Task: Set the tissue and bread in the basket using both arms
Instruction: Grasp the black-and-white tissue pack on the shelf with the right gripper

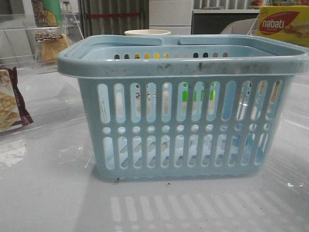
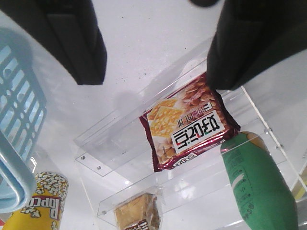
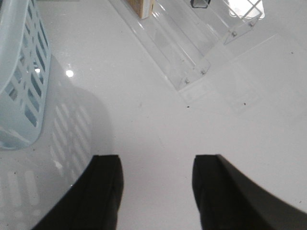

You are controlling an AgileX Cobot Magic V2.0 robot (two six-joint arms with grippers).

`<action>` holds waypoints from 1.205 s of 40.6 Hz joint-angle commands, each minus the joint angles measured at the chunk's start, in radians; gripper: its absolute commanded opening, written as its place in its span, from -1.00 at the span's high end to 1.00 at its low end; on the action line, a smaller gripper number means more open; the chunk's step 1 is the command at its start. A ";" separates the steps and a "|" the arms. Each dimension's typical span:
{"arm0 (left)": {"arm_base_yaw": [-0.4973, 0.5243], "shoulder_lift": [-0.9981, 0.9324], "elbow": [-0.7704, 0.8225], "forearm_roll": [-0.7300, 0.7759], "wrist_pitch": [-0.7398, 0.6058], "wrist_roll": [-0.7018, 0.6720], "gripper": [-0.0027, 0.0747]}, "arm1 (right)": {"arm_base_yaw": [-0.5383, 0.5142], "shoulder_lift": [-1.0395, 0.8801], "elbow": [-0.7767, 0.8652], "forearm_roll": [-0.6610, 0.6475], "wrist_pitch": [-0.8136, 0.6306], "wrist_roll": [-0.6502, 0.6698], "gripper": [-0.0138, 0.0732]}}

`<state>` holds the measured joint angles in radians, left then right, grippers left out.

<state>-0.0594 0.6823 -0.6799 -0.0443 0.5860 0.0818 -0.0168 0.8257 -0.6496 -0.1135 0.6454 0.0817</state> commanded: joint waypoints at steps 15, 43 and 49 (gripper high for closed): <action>0.001 0.065 -0.028 -0.009 -0.082 0.001 -0.13 | -0.182 0.395 -0.358 -0.012 -0.128 -0.009 -0.44; 0.001 0.065 -0.028 -0.009 -0.088 0.001 -0.10 | -0.188 0.923 -0.817 0.082 -0.146 -0.009 -0.44; 0.001 0.065 -0.028 -0.009 -0.090 0.001 -0.10 | -0.188 0.955 -0.827 0.082 -0.186 -0.009 -0.44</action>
<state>-0.0594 0.7486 -0.6799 -0.0443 0.5806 0.0818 -0.1979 1.8180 -1.4377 -0.0322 0.5432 0.0817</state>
